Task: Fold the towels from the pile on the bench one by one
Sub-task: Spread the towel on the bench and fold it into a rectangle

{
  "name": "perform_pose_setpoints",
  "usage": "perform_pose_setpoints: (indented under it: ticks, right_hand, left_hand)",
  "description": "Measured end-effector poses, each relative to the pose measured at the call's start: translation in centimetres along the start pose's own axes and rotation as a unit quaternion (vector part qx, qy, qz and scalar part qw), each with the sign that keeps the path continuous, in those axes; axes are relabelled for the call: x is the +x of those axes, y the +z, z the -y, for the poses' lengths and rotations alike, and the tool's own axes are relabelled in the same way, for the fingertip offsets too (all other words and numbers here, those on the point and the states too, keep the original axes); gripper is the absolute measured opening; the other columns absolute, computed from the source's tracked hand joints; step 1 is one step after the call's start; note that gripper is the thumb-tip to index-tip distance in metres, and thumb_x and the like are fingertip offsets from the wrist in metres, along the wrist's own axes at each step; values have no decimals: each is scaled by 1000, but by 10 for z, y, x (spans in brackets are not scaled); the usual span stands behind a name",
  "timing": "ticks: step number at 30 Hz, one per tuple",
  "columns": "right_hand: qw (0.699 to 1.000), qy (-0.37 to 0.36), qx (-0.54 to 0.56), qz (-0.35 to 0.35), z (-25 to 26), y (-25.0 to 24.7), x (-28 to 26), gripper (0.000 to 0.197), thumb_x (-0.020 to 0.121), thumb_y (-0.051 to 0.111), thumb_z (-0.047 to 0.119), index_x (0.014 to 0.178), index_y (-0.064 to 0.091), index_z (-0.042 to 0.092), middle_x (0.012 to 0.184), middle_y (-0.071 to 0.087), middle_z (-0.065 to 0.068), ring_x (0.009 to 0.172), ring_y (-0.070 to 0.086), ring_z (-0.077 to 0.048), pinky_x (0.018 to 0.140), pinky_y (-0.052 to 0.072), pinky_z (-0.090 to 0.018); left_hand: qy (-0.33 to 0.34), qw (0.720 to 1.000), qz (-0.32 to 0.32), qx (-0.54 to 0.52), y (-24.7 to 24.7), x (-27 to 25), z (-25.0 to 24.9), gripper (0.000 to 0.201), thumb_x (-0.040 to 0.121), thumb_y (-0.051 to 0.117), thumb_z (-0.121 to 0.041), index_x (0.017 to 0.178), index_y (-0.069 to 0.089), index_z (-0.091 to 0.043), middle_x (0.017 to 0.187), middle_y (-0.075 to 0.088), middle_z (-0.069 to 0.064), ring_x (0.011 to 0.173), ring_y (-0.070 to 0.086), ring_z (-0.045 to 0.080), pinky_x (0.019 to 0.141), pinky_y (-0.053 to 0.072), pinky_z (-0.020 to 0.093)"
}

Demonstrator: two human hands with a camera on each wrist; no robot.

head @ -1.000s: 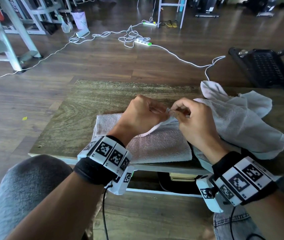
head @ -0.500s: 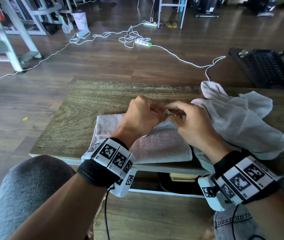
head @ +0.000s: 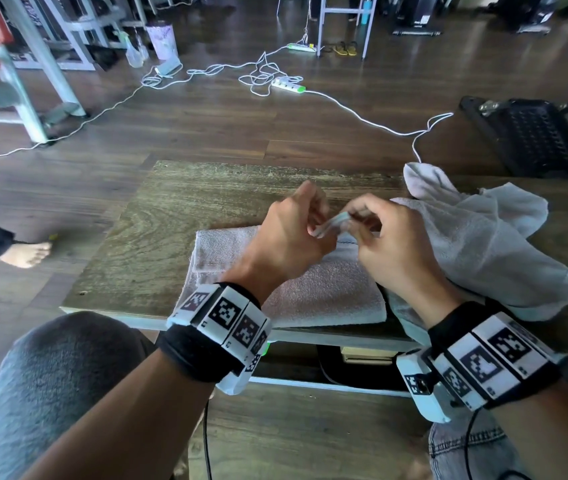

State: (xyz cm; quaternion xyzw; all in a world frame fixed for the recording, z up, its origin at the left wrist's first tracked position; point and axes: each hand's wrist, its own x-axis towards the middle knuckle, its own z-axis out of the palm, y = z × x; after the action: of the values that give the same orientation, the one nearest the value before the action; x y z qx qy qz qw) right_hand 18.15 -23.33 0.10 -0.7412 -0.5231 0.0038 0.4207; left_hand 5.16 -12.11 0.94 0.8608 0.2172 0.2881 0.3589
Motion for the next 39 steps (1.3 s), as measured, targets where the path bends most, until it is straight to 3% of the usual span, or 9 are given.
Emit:
perform_pose_setpoints:
  ticks: [4, 9, 14, 17, 21, 26, 30, 35, 39]
  right_hand:
    - [1000, -13, 16, -9, 0, -1, 0, 10, 89, 71, 10, 91, 69, 20, 81, 71, 8, 73, 64, -7, 65, 54, -31]
    - [999, -20, 30, -1, 3, -1, -2, 5, 89, 71, 14, 93, 72, 16, 83, 71, 11, 76, 66, -8, 68, 55, -33]
    - [999, -37, 34, -10, 6, -4, -1, 4, 90, 70, 13, 92, 70, 15, 80, 69, 11, 71, 63, -5, 64, 51, -24]
    - [998, -31, 48, -33, 4, -7, 0, 3, 91, 69, 15, 94, 69, 15, 78, 67, 8, 69, 61, -7, 62, 47, -19]
    - [992, -32, 87, -88, 2, -15, 4, 4, 93, 67, 12, 96, 69, 11, 83, 68, 7, 75, 63, -7, 68, 46, -11]
    - [989, -13, 89, -118, -5, -29, 5, 9, 92, 67, 10, 95, 67, 19, 83, 62, 20, 74, 58, 9, 68, 43, -6]
    - [980, 23, 124, -153, -14, -43, 6, 11, 92, 68, 13, 97, 65, 22, 86, 66, 12, 76, 60, 10, 73, 42, -4]
    - [981, 59, 127, -135, -20, -56, -1, 11, 92, 68, 17, 101, 72, 12, 102, 70, -3, 87, 63, -7, 76, 46, -8]
    - [975, 104, 149, -129, -12, -68, 0, 9, 93, 68, 18, 100, 72, 13, 87, 68, 6, 72, 59, 4, 72, 45, -14]
  left_hand:
    - [53, 998, -17, 43, -1, -2, 7, 19, 74, 81, -24, 79, 64, -18, 81, 64, -8, 72, 59, 8, 67, 50, 28]
    - [42, 997, -34, 54, -2, -5, 8, 13, 74, 82, -29, 78, 74, -20, 80, 71, -8, 72, 63, 8, 66, 53, 30]
    - [28, 994, 0, 104, -2, -8, 14, 19, 78, 76, -30, 68, 69, -16, 79, 71, -6, 66, 64, 15, 58, 51, 31]
    - [8, 991, 22, 131, -6, -12, 14, 3, 81, 72, -20, 78, 73, -20, 71, 69, -4, 53, 59, 16, 50, 46, 25]
    - [-51, 985, -3, 165, -18, -13, 24, 15, 85, 70, -16, 98, 77, -14, 66, 63, -9, 44, 53, 1, 42, 41, 8]
    - [-109, 981, 2, 158, -41, -17, 31, 18, 83, 75, -21, 100, 76, -17, 82, 72, -5, 53, 59, 2, 44, 41, 6]
    - [-130, 980, -5, 152, -78, -27, 33, 24, 78, 81, -26, 98, 76, -15, 93, 75, -1, 67, 65, 7, 52, 44, 6]
    - [-138, 979, -21, 151, -127, -39, 20, 9, 74, 84, -26, 81, 79, -25, 75, 75, 1, 64, 66, 17, 64, 57, 38]
    - [-101, 983, -38, 146, -158, -43, 7, 8, 73, 85, -23, 71, 76, -24, 72, 74, -1, 63, 65, 14, 64, 56, 39]
